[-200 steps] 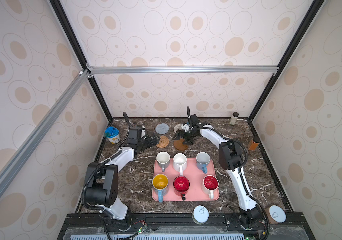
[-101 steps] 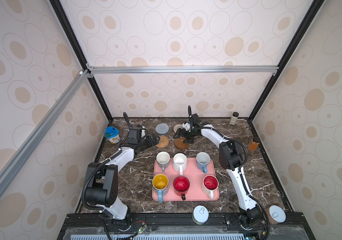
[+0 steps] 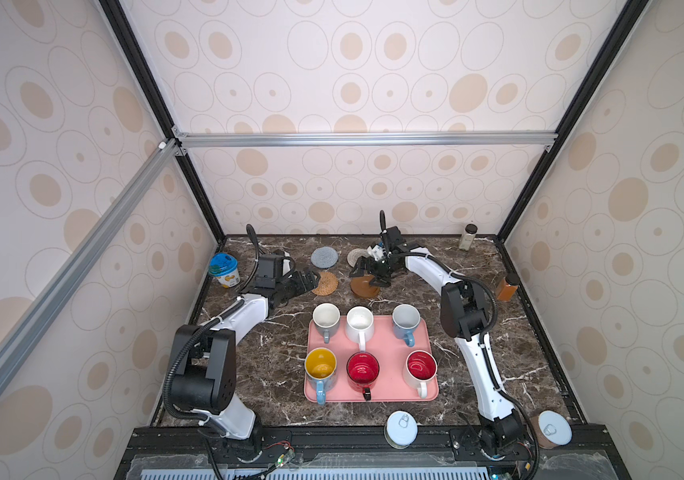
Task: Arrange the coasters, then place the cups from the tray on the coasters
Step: 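Release the wooden coaster and lift right gripper slightly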
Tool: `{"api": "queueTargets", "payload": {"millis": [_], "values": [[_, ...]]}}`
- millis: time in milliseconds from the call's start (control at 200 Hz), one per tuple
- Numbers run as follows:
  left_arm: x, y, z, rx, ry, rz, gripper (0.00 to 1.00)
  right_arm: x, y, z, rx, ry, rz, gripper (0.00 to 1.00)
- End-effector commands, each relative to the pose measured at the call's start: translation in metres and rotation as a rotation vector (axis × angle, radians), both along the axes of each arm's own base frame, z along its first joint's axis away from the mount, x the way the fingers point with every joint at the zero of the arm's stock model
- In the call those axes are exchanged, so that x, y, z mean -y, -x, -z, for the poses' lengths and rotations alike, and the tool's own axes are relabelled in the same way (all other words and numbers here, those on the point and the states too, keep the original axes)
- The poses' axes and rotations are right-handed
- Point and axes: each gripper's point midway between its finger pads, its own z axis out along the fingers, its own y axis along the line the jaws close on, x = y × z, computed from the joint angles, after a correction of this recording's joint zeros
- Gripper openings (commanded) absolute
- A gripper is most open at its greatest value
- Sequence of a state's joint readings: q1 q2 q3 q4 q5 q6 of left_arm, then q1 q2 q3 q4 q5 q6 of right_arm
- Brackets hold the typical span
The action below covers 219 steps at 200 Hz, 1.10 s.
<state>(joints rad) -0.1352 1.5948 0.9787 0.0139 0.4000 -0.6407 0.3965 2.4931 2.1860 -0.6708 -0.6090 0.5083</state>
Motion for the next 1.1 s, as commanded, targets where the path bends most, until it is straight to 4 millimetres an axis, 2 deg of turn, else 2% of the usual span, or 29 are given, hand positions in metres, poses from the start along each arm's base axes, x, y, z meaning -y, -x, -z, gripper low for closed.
{"api": "queueTargets", "payload": {"millis": [0,85,175,280,390,480,820,1091], "values": [[-0.003,-0.006,-0.025,0.053,0.008,-0.013,1.0,0.008,-0.009,-0.05,0.091,-0.048,0.004,0.99],[-0.003,-0.005,-0.024,0.053,0.008,-0.013,1.0,0.01,-0.017,-0.055,0.115,-0.069,0.021,0.99],[-0.003,-0.005,-0.024,0.052,0.005,-0.014,1.0,0.015,-0.023,-0.053,0.114,-0.067,0.036,0.99],[-0.004,-0.003,-0.025,0.052,0.003,-0.014,1.0,0.033,-0.026,-0.035,0.08,0.017,0.067,0.99],[-0.005,-0.002,-0.025,0.053,-0.003,-0.016,1.0,0.053,-0.018,-0.015,0.016,0.091,0.081,0.99],[-0.005,-0.003,-0.024,0.054,-0.003,-0.017,1.0,0.058,-0.006,-0.008,-0.032,0.11,0.058,0.98],[-0.003,-0.005,-0.023,0.053,0.015,-0.014,1.0,0.056,0.024,0.009,-0.127,0.084,-0.001,0.99],[-0.003,-0.006,-0.023,0.051,0.017,-0.016,1.0,0.041,0.028,0.015,-0.154,0.015,-0.002,0.99]]}}
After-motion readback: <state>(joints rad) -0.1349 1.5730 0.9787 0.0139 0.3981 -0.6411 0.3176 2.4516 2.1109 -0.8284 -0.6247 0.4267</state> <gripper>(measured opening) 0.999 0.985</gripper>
